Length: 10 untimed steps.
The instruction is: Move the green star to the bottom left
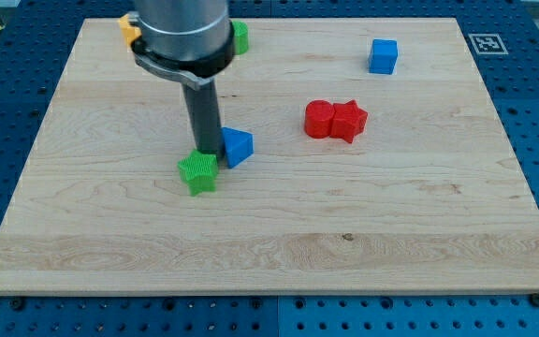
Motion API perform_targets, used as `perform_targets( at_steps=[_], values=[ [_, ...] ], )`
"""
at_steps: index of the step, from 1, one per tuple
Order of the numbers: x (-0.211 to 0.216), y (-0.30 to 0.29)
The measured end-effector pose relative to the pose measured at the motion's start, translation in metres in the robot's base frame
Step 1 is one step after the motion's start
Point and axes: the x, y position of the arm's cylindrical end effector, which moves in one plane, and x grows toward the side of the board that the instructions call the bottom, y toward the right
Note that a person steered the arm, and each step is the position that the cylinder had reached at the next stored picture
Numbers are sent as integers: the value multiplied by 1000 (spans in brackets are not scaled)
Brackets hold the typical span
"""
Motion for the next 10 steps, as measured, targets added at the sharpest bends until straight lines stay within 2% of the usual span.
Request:
perform_targets(
  at_steps=[1, 2, 5, 10],
  values=[
    [14, 22],
    [16, 16],
    [25, -60],
    [115, -40]
  ],
)
